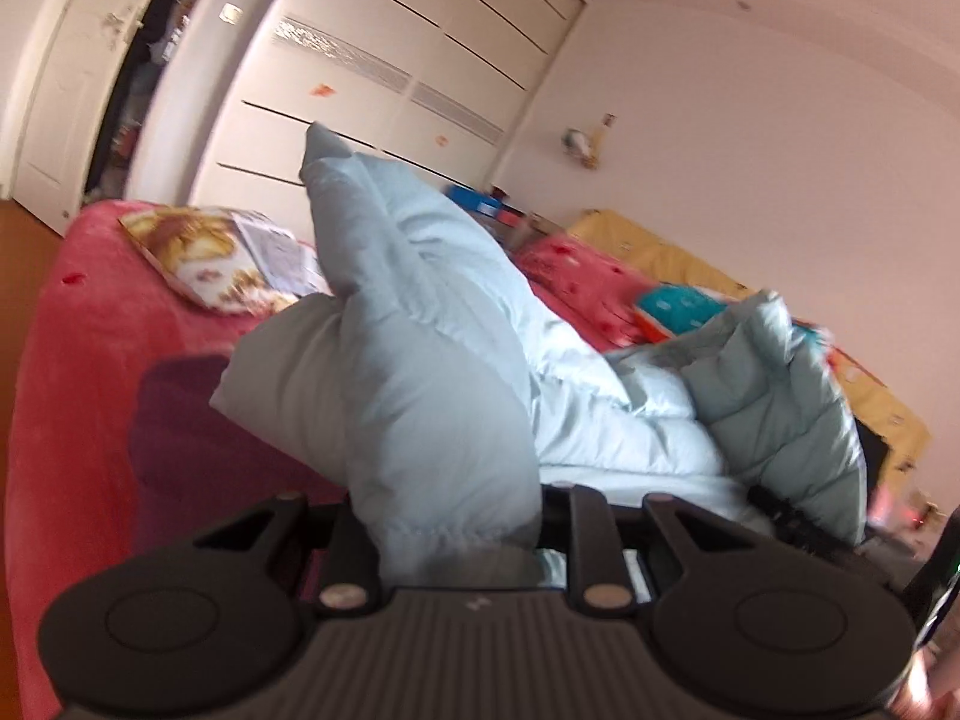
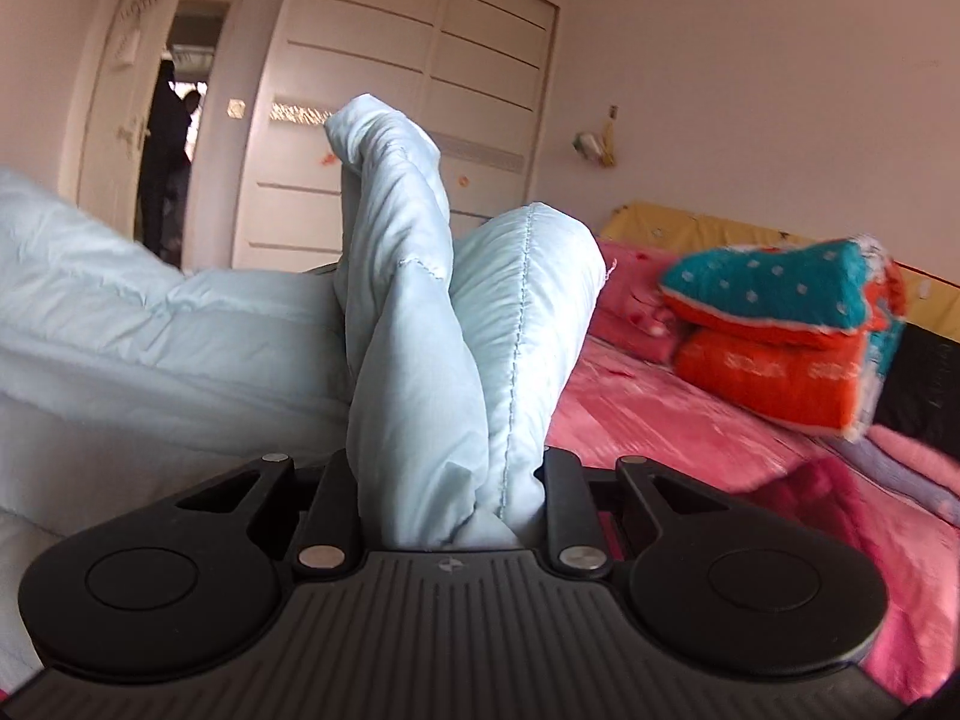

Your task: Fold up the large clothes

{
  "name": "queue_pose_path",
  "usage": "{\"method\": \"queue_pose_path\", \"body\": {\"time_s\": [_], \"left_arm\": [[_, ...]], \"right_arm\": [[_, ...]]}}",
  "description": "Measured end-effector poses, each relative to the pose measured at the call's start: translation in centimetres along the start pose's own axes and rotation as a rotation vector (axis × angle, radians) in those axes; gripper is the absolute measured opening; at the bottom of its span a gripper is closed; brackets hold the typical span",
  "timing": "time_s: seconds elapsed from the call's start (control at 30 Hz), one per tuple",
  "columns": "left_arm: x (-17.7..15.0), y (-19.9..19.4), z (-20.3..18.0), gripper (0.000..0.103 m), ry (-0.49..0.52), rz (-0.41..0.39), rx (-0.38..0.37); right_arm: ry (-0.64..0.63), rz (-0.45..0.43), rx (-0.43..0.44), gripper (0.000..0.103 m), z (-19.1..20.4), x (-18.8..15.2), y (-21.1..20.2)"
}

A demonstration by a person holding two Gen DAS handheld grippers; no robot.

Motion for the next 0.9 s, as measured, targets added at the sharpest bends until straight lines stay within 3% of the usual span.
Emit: {"method": "queue_pose_path", "body": {"time_s": [0.13,0.3,0.37,0.4,0.5,0.57,0.7,0.8,0.9], "left_arm": [[0.7,5.3,2.7,0.024,0.003,0.013,0.059],[-0.7,11.4,8.1,0.032,0.039,0.068,0.168],[-1.7,12.7,9.9,0.053,0.023,0.087,0.197],[-2.1,12.8,10.3,0.055,0.021,0.083,0.201],[-2.4,11.7,10.5,0.062,0.034,0.076,0.206],[-2.0,10.9,10.6,0.064,0.032,0.073,0.226],[-1.1,7.9,10.1,0.069,0.131,0.016,0.323],[0.2,6.1,8.5,0.069,0.278,-0.059,0.403],[1.4,5.6,7.1,0.069,0.312,-0.103,0.388]], "right_arm": [[0.049,0.050,0.022,0.024,1.9,-0.3,5.5],[0.068,0.203,0.022,0.031,4.9,-5.0,12.7],[0.083,0.265,0.000,0.045,5.9,-7.1,14.6],[0.058,0.258,-0.024,0.049,6.4,-7.6,14.9],[0.037,0.245,-0.068,0.077,7.0,-7.8,15.1],[0.065,0.241,-0.090,0.102,5.6,-7.3,14.1],[0.122,0.216,-0.112,0.103,3.0,-6.7,12.6],[0.130,0.152,-0.151,0.103,1.7,-6.0,10.1],[0.135,0.049,-0.180,0.103,0.8,-4.4,7.9]]}}
Point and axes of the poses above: each gripper's, at about its wrist camera, not at the fingertips, and y roughly the way its jaws point, z to its left, x to its top, the point moved 7 cm from there along y, roughly the way its jaws point, and after that the axes turned 3 degrees about -x, right-handed, at the moved point
